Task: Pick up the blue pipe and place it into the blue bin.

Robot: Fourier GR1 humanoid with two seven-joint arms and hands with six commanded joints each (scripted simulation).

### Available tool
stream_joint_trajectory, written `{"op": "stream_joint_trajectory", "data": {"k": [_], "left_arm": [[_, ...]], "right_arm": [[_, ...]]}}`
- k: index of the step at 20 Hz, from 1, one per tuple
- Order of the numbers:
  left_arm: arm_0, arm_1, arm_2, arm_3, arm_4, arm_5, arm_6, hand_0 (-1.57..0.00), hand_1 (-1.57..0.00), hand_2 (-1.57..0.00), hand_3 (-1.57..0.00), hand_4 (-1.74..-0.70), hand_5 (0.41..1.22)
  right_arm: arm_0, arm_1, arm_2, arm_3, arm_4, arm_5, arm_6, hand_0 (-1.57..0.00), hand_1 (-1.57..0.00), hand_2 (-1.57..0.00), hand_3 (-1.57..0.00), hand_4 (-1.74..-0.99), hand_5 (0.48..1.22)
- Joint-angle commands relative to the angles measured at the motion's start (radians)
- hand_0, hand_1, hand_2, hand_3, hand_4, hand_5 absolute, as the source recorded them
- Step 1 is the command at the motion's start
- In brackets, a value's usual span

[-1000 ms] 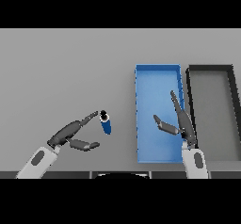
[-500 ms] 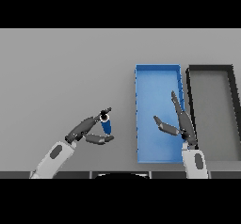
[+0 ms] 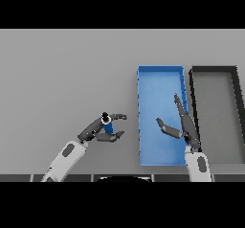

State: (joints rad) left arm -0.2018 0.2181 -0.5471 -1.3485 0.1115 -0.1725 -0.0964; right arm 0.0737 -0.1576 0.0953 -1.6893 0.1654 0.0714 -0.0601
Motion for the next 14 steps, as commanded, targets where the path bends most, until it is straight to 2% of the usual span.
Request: {"op": "stream_joint_trajectory", "data": {"k": [1,3,4,6,7,9,10,12,14], "left_arm": [[0.011,-0.01,0.0,-0.007,0.012,-0.001,-0.013,-0.18,-0.41,-0.58,-0.59,-1.3,0.784],[0.022,-0.02,0.002,-0.014,0.013,0.008,-0.024,-0.65,-0.83,-0.94,-0.91,-1.45,0.941],[0.024,-0.024,-0.003,-0.025,0.008,0.006,-0.024,-0.83,-0.98,-1.06,-1.02,-1.5,0.997],[0.021,-0.037,-0.015,-0.029,0.0,0.011,-0.004,-1.1,-1.19,-1.25,-1.2,-1.59,1.078],[0.029,-0.032,-0.021,-0.037,-0.003,0.014,-0.009,-1.19,-1.27,-1.31,-1.26,-1.62,1.106],[0.038,-0.024,-0.031,-0.043,-0.018,0.022,-0.034,-1.33,-1.38,-1.4,-1.37,-1.56,1.148],[0.031,-0.031,-0.034,-0.041,-0.027,0.033,-0.041,-1.38,-1.42,-1.44,-1.41,-1.54,1.162],[0.042,-0.035,-0.045,-0.059,-0.05,0.044,-0.065,-1.45,-1.47,-1.49,-1.47,-1.51,1.183],[0.037,-0.053,-0.04,-0.071,-0.056,0.05,-0.074,-1.49,-1.51,-1.52,-1.51,-1.49,1.197]], "right_arm": [[0.009,0.004,0.007,0.0,0.005,0.001,-0.004,0.0,0.0,0.0,0.0,-1.192,0.56],[0.005,-0.002,0.001,-0.004,0.005,-0.003,0.007,0.0,0.0,0.0,0.0,-1.189,0.562],[-0.001,-0.011,-0.005,-0.001,0.008,-0.004,0.009,0.0,0.0,0.0,0.0,-1.184,0.562],[-0.003,-0.004,0.002,0.01,0.016,-0.007,0.009,0.0,0.0,0.0,0.0,-1.179,0.561],[0.003,-0.002,0.003,0.005,0.016,-0.008,-0.005,0.0,0.0,0.0,0.0,-1.178,0.561],[0.01,-0.002,0.004,-0.007,0.011,-0.005,0.0,0.0,0.0,0.0,0.0,-1.176,0.559],[-0.002,-0.001,0.001,-0.006,0.005,-0.003,0.016,0.0,0.0,0.0,0.0,-1.176,0.559],[0.009,-0.008,-0.001,0.0,0.009,-0.001,0.002,0.0,0.0,0.0,0.0,-1.171,0.558],[-0.003,-0.003,0.003,0.01,0.017,-0.006,0.012,0.0,0.0,0.0,0.0,-1.16,0.554]]}}
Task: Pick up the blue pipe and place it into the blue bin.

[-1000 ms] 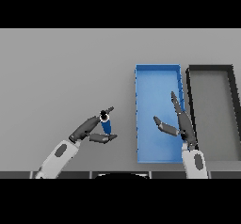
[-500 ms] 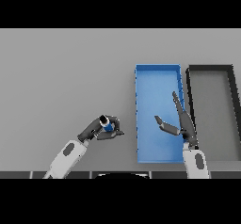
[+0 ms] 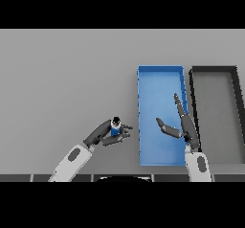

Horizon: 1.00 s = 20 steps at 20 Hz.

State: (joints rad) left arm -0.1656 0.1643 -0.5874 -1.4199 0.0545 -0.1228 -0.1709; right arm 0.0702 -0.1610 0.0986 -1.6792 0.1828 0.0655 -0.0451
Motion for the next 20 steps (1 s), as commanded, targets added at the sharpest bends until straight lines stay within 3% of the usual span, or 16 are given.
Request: {"op": "stream_joint_trajectory", "data": {"k": [1,4,5,11,18,20], "left_arm": [[-0.005,-0.014,0.003,-0.021,0.002,0.005,-0.013,-1.51,-1.52,-1.53,-1.52,-1.49,1.202],[-0.015,-0.038,0.01,-0.076,0.008,0.001,-0.043,-1.54,-1.54,-1.55,-1.54,-1.48,1.211],[-0.022,-0.032,0.024,-0.084,0.013,-0.001,-0.035,-1.55,-1.55,-1.55,-1.55,-1.48,1.213],[-0.066,-0.053,0.028,-0.139,0.001,-0.028,0.066,-1.56,-1.57,-1.57,-1.57,-1.47,1.219],[-0.062,-0.07,0.037,-0.159,-0.013,-0.069,0.102,-1.57,-1.57,-1.57,-1.57,-1.47,1.22],[-0.062,-0.076,0.044,-0.16,-0.018,-0.076,0.098,-1.57,-1.57,-1.57,-1.57,-1.47,1.22]], "right_arm": [[-0.011,-0.005,-0.01,0.001,-0.01,0.002,0.011,0.0,0.0,0.0,0.0,-1.158,0.552],[-0.006,-0.011,-0.002,0.002,0.011,-0.001,0.003,0.0,0.0,0.0,0.0,-1.144,0.551],[0.014,-0.011,0.004,-0.016,0.018,-0.005,-0.025,0.0,0.0,0.0,0.0,-1.138,0.552],[0.008,-0.01,0.007,-0.002,0.022,-0.001,-0.018,0.0,0.0,0.0,0.0,-1.124,0.569],[-0.016,-0.033,0.001,0.009,0.026,0.009,-0.026,0.0,0.0,0.0,0.0,-1.123,0.578],[-0.014,-0.043,-0.009,-0.003,0.009,0.019,-0.027,0.0,0.0,0.0,0.0,-1.157,0.578]]}}
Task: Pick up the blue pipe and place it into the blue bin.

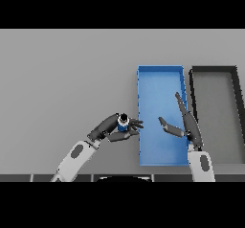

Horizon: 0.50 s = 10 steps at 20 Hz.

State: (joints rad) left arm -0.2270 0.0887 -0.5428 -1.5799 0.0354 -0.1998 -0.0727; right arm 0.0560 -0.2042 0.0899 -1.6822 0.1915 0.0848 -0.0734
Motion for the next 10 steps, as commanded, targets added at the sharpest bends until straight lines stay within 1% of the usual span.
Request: {"op": "stream_joint_trajectory", "data": {"k": [1,3,4,5,6,7,8,10], "left_arm": [[0.005,0.0,0.0,-0.011,-0.004,-0.001,0.001,-1.57,-1.57,-1.57,-1.57,-1.47,1.22],[0.008,0.0,0.008,0.0,-0.013,-0.011,-0.008,-1.57,-1.57,-1.57,-1.57,-1.47,1.221],[0.008,-0.008,0.008,0.001,-0.017,-0.015,-0.009,-1.57,-1.57,-1.57,-1.57,-1.47,1.221],[0.008,-0.005,0.017,0.005,-0.02,-0.019,-0.016,-1.57,-1.57,-1.57,-1.57,-1.47,1.221],[0.011,-0.005,0.018,0.006,-0.025,-0.025,-0.016,-1.57,-1.57,-1.57,-1.57,-1.47,1.221],[0.012,-0.014,0.016,0.007,-0.033,-0.024,-0.014,-1.57,-1.57,-1.57,-1.57,-1.47,1.221],[0.012,-0.016,0.021,0.006,-0.033,-0.03,-0.013,-1.57,-1.57,-1.57,-1.57,-1.47,1.221],[0.023,-0.009,0.025,-0.014,-0.036,-0.042,-0.007,-1.57,-1.57,-1.57,-1.57,-1.47,1.221]], "right_arm": [[0.006,0.004,0.006,-0.009,0.002,-0.001,-0.007,0.0,0.0,0.0,0.0,-1.185,0.578],[0.002,0.012,0.006,-0.017,-0.012,0.005,-0.002,0.0,-0.01,0.0,0.0,-1.194,0.572],[-0.016,0.007,-0.013,-0.01,-0.047,0.018,-0.014,0.0,-0.02,-0.02,0.0,-1.178,0.569],[-0.017,0.003,-0.022,-0.03,-0.097,0.049,-0.058,0.0,-0.02,-0.03,0.0,-1.166,0.571],[-0.027,-0.005,-0.034,-0.058,-0.155,0.084,-0.068,0.0,-0.02,-0.03,0.0,-1.172,0.579],[-0.032,-0.025,-0.039,-0.077,-0.193,0.12,-0.089,0.0,-0.01,-0.03,0.0,-1.175,0.592],[-0.042,-0.035,-0.033,-0.105,-0.223,0.148,-0.085,0.0,-0.01,-0.02,0.0,-1.169,0.597],[-0.087,-0.102,-0.033,-0.158,-0.276,0.208,-0.017,0.0,-0.01,-0.01,0.0,-1.165,0.589]]}}
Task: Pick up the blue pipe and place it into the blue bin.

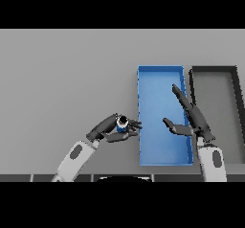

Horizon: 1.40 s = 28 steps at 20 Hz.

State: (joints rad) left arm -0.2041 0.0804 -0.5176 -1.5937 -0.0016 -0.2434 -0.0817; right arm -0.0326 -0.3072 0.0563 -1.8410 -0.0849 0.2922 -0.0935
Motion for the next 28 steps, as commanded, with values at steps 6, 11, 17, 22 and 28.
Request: {"op": "stream_joint_trajectory", "data": {"k": [6,11,17,22,28], "left_arm": [[0.001,-0.016,0.016,-0.017,-0.019,-0.013,0.044,-1.57,-1.57,-1.57,-1.57,-1.47,1.221],[0.008,-0.029,0.022,-0.003,-0.053,-0.033,0.032,-1.57,-1.57,-1.57,-1.57,-1.47,1.221],[0.008,-0.052,0.038,0.009,-0.073,-0.062,0.025,-1.57,-1.57,-1.57,-1.57,-1.47,1.221],[0.01,-0.084,0.054,-0.007,-0.037,-0.106,0.049,-1.57,-1.57,-1.57,-1.57,-1.47,1.221],[0.024,-0.088,0.075,-0.006,-0.054,-0.135,0.066,-1.57,-1.57,-1.54,-1.3,-1.56,1.221]], "right_arm": [[-0.088,-0.097,0.102,-0.167,-0.08,0.13,0.158,0.0,0.0,0.0,0.0,-1.219,0.537],[-0.179,-0.101,0.181,-0.196,-0.128,0.173,0.276,0.0,0.0,0.0,0.0,-1.242,0.524],[-0.301,-0.053,0.264,-0.13,-0.17,0.228,0.376,0.0,0.0,0.0,0.0,-1.209,0.517],[-0.396,0.015,0.318,-0.057,-0.168,0.252,0.417,0.0,0.0,0.0,0.0,-1.2,0.514],[-0.481,0.07,0.345,0.038,-0.164,0.289,0.44,-0.4,-0.44,-0.43,-0.31,-1.303,0.52]]}}
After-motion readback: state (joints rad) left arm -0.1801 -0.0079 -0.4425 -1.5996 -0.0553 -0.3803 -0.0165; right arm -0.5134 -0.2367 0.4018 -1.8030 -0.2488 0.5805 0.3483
